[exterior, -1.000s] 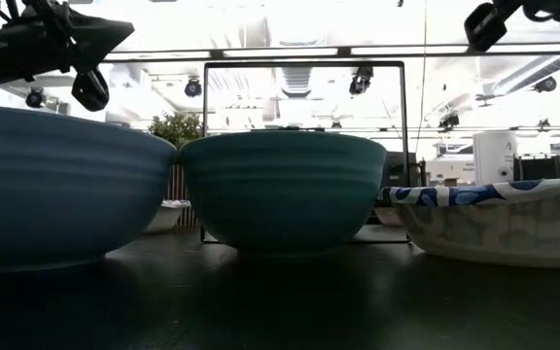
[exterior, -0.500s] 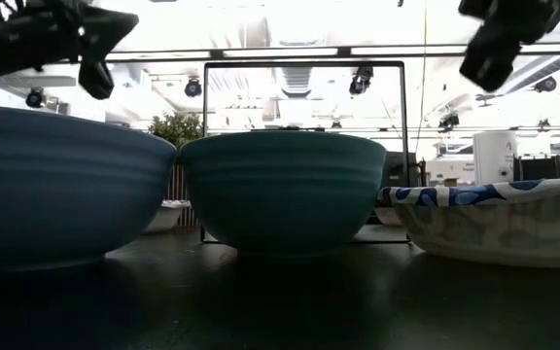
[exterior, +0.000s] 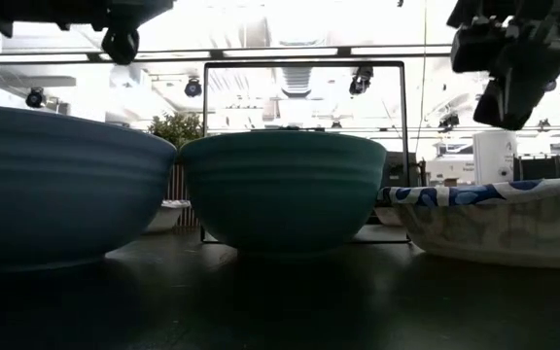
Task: Place and stack bowls onto a shelf
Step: Put the white paper bowl on the shelf
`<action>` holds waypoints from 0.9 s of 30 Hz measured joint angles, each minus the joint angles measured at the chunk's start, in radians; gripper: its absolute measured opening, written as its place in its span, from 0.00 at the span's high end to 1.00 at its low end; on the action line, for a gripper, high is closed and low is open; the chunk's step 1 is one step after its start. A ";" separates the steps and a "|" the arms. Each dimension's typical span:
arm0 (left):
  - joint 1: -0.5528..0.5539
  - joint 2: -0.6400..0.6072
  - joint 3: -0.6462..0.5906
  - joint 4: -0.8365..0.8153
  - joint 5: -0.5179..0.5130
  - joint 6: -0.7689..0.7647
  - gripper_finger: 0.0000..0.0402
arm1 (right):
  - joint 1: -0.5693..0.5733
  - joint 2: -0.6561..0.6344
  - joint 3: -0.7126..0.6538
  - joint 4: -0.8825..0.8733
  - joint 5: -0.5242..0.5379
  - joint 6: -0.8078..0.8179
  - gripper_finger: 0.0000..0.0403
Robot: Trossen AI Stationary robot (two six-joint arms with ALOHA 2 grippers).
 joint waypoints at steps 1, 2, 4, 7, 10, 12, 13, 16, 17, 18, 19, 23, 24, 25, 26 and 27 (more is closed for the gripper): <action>-0.008 0.011 0.011 0.003 0.000 -0.001 1.00 | 0.023 -0.001 0.000 0.004 0.015 0.011 0.92; -0.019 0.026 0.022 0.004 0.000 -0.003 1.00 | 0.048 -0.003 0.000 0.004 0.034 0.019 0.92; -0.042 0.052 0.040 0.005 0.000 -0.010 1.00 | 0.104 -0.003 0.000 0.005 0.088 0.054 0.92; -0.089 0.092 0.061 0.021 0.000 -0.010 1.00 | 0.200 -0.003 -0.001 0.027 0.178 0.107 0.92; -0.135 0.129 0.079 0.050 -0.001 -0.010 1.00 | 0.292 -0.001 -0.002 0.065 0.273 0.135 0.92; -0.158 0.148 0.089 0.048 0.000 -0.010 1.00 | 0.339 0.002 -0.003 0.096 0.332 0.144 0.92; -0.166 0.155 0.096 0.045 0.000 -0.010 1.00 | 0.355 0.004 -0.003 0.114 0.353 0.148 0.92; -0.175 0.173 0.113 0.046 -0.001 -0.003 1.00 | 0.376 0.009 -0.003 0.148 0.364 0.157 0.92; -0.175 0.178 0.119 0.038 -0.002 0.002 1.00 | 0.378 0.012 -0.003 0.161 0.364 0.159 0.92; -0.175 0.182 0.125 0.030 -0.003 0.011 1.00 | 0.379 0.013 -0.003 0.164 0.364 0.159 0.92; -0.175 0.186 0.131 0.017 -0.003 0.022 1.00 | 0.379 0.014 -0.004 0.160 0.364 0.162 0.92; -0.175 0.190 0.166 -0.024 -0.005 0.091 1.00 | 0.379 0.020 -0.004 0.163 0.358 0.217 0.92; -0.175 0.191 0.178 -0.031 -0.005 0.110 1.00 | 0.379 0.020 -0.004 0.173 0.348 0.250 0.92; -0.175 0.191 0.186 -0.046 -0.006 0.127 1.00 | 0.379 0.020 -0.004 0.186 0.348 0.271 0.92; -0.175 0.193 0.196 -0.059 -0.006 0.144 1.00 | 0.379 0.020 -0.004 0.191 0.348 0.279 0.92; -0.175 0.194 0.207 -0.062 -0.006 0.157 1.00 | 0.378 0.019 -0.004 0.192 0.348 0.281 0.92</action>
